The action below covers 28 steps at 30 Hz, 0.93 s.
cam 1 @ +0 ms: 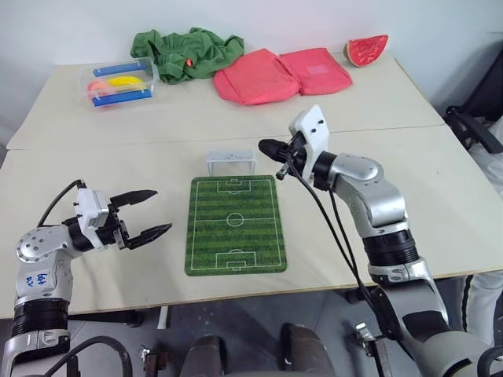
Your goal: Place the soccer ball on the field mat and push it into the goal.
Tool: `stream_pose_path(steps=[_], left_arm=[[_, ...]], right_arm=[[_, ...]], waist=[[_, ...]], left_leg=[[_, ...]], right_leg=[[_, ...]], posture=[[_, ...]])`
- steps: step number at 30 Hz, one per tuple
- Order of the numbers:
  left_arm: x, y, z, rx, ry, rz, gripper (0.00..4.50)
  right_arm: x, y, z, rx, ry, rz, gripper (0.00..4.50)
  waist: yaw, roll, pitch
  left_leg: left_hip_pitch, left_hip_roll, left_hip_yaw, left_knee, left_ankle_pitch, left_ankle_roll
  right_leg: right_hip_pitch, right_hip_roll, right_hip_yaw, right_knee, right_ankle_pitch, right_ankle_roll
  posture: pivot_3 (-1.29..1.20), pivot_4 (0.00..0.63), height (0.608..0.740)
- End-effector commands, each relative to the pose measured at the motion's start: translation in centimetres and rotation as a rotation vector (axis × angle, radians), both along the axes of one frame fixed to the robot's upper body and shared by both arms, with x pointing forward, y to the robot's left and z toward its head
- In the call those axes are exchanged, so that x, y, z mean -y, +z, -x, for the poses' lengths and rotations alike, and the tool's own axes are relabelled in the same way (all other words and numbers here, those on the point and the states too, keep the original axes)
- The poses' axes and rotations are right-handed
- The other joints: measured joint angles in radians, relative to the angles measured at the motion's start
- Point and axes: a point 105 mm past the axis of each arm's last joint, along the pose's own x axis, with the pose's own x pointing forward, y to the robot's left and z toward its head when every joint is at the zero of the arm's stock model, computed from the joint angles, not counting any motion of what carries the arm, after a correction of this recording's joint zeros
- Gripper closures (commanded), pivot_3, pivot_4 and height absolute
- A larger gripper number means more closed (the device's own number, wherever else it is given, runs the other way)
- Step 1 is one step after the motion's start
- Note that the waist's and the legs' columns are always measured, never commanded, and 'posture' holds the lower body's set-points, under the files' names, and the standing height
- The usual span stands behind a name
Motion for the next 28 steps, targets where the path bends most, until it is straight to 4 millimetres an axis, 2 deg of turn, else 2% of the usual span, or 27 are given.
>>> stream_pose_path(steps=[1, 4, 6, 8, 11, 14, 19, 28], left_arm=[[-1.1, 0.6, -0.2, 0.026, 0.058, 0.011, 0.0], [-1.7, 0.8, -0.4, 0.022, 0.112, 0.046, 0.0], [-2.5, 1.0, -0.5, 0.027, 0.159, 0.075, 0.0], [-3.1, 0.9, -0.3, 0.02, 0.19, 0.094, 0.0], [-3.8, 0.7, 0.0, 0.01, 0.225, 0.108, 0.0], [-5.4, 0.2, 0.7, -0.012, 0.299, 0.145, 0.0], [-6.8, 0.1, 1.5, -0.015, 0.367, 0.173, 0.0], [-7.6, -0.3, 2.7, -0.013, 0.413, 0.15, 0.0]], right_arm=[[1.5, -0.6, 2.3, -0.031, 0.1, 0.048, 4.29], [3.1, -3.2, 4.6, -0.112, 0.211, 0.15, 3.52], [5.5, -5.0, 4.8, -0.138, 0.198, 0.2, 2.82], [7.3, -5.9, 4.9, -0.16, 0.197, 0.218, 2.17], [9.2, -6.9, 5.4, -0.174, 0.221, 0.243, 1.09], [12.6, -7.6, 5.0, -0.17, 0.176, 0.229, 0.08], [15.2, -8.2, 4.8, -0.167, 0.155, 0.232, 0.03], [16.3, -8.1, 3.9, -0.134, 0.043, 0.181, 0.03]], waist=[[0.004, 0.0, 0.0], [0.013, 0.0, 0.0], [0.013, -0.001, 0.0], [0.011, -0.001, 0.0], [0.006, -0.001, 0.0], [0.007, -0.001, 0.0], [0.011, -0.001, 0.001], [0.011, -0.001, 0.001]], left_leg=[[0.0, 0.0, 0.0, 0.0, 0.0, 0.0], [0.0, 0.0, 0.0, 0.0, -0.001, 0.001], [-0.001, 0.0, 0.0, 0.001, -0.001, 0.002], [-0.001, 0.0, 0.001, 0.001, -0.002, 0.002], [0.001, 0.001, 0.004, 0.001, -0.002, 0.002], [0.002, 0.002, 0.006, 0.001, -0.002, 0.002], [0.002, 0.002, 0.007, 0.002, -0.002, 0.002], [0.003, 0.003, 0.007, 0.003, -0.002, 0.001]], right_leg=[[0.0, 0.0, 0.0, 0.0, 0.0, 0.0], [0.0, 0.0, 0.0, 0.0, 0.0, 0.0], [0.0, 0.0, 0.0, -0.001, 0.0, 0.0], [0.001, 0.0, 0.0, -0.002, 0.0, 0.0], [0.001, 0.0, 0.0, -0.002, 0.0, 0.0], [0.001, 0.0, 0.0, -0.001, 0.0, 0.0], [0.001, 0.0, 0.0, -0.001, 0.0, 0.0], [0.001, 0.0, 0.0, -0.001, 0.0, 0.0]], posture=[[0.0, 0.15, 0.74], [0.0, 0.15, 0.74], [0.0, 0.15, 0.74], [0.0, 0.15, 0.74], [0.0, 0.15, 0.74], [0.0, 0.15, 0.74], [0.0, 0.15, 0.74], [0.0, 0.15, 0.74]])
